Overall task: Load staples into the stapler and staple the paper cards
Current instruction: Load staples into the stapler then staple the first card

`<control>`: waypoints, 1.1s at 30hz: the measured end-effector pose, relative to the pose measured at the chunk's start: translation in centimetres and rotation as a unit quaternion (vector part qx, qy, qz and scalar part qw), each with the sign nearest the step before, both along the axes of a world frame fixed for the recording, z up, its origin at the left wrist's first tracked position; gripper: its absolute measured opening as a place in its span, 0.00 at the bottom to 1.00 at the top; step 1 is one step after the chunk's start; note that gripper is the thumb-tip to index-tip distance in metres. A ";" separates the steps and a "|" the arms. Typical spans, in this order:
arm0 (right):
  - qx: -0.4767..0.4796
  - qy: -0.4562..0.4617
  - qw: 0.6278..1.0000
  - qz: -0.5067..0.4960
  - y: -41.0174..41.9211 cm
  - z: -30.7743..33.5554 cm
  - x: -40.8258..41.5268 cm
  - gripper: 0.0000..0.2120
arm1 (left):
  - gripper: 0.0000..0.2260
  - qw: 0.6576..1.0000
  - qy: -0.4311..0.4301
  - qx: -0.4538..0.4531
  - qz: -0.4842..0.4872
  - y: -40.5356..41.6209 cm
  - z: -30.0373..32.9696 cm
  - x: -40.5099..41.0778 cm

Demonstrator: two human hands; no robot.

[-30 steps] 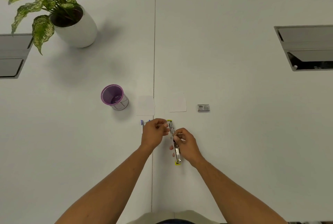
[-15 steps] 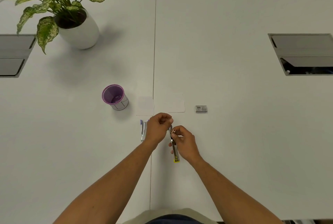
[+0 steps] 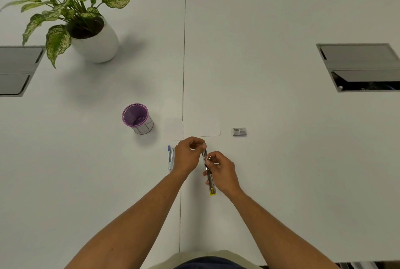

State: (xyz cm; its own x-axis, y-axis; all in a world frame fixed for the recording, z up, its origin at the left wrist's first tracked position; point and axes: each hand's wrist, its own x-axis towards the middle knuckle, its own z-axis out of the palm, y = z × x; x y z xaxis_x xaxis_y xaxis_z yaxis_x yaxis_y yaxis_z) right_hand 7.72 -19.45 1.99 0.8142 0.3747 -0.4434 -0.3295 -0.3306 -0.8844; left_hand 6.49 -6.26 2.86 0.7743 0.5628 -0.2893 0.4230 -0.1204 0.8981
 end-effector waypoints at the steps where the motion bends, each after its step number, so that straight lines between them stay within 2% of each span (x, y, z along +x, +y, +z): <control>1: -0.001 0.000 1.000 -0.002 0.0 0.0 0.1 0.04 | 0.04 1.000 -0.001 -0.003 0.002 0.0 0.0 0.0; 8: -0.001 -0.006 1.000 -0.003 -0.1 0.2 0.1 0.04 | 0.04 1.000 -0.001 -0.010 0.001 -0.1 0.0 0.1; 20: -0.007 -0.014 1.000 -0.018 -0.3 0.1 0.3 0.06 | 0.05 0.992 0.003 0.090 -0.084 -0.6 -0.4 -0.2; 33: -0.001 -0.037 0.999 -0.014 0.0 0.4 0.5 0.06 | 0.05 0.995 -0.025 0.085 -0.041 -0.3 0.6 0.2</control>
State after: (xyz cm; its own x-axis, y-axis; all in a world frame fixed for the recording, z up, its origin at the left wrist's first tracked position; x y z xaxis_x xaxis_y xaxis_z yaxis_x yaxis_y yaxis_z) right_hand 8.25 -19.45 2.40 0.8555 0.3495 -0.3821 -0.2723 -0.3241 -0.9060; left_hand 6.66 -6.51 3.45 0.8301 0.5354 -0.1557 0.3615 -0.3042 0.8814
